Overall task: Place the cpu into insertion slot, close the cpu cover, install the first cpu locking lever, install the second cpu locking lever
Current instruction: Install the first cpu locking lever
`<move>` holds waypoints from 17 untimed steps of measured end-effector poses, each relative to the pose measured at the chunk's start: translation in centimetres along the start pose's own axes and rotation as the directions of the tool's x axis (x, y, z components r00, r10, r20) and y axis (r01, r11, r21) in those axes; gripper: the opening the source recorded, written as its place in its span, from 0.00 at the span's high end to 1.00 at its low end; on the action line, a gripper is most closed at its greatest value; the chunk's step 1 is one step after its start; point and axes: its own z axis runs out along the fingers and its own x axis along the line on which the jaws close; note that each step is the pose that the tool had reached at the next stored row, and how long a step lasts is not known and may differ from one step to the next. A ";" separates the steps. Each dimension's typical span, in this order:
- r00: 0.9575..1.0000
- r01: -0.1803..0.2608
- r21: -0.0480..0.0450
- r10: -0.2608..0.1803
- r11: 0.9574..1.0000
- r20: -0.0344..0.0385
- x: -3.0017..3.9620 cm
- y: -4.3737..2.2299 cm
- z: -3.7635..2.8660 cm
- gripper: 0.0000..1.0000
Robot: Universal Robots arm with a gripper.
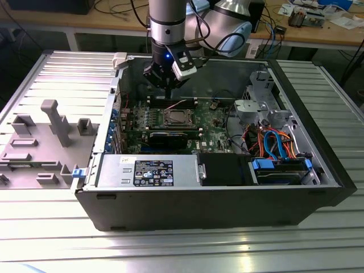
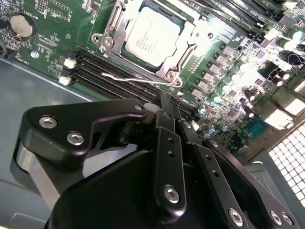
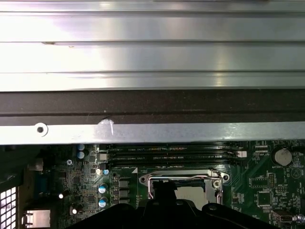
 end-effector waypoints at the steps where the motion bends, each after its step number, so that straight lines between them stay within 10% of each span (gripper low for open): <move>1: 1.000 0.000 0.000 0.000 1.000 0.000 -0.02 0.00 0.02 0.89; 11: 1.000 0.000 0.000 0.000 1.000 0.000 -0.03 0.00 0.02 0.89; 17: 1.000 -0.001 -0.019 0.001 1.000 0.000 -0.03 -0.02 0.03 0.89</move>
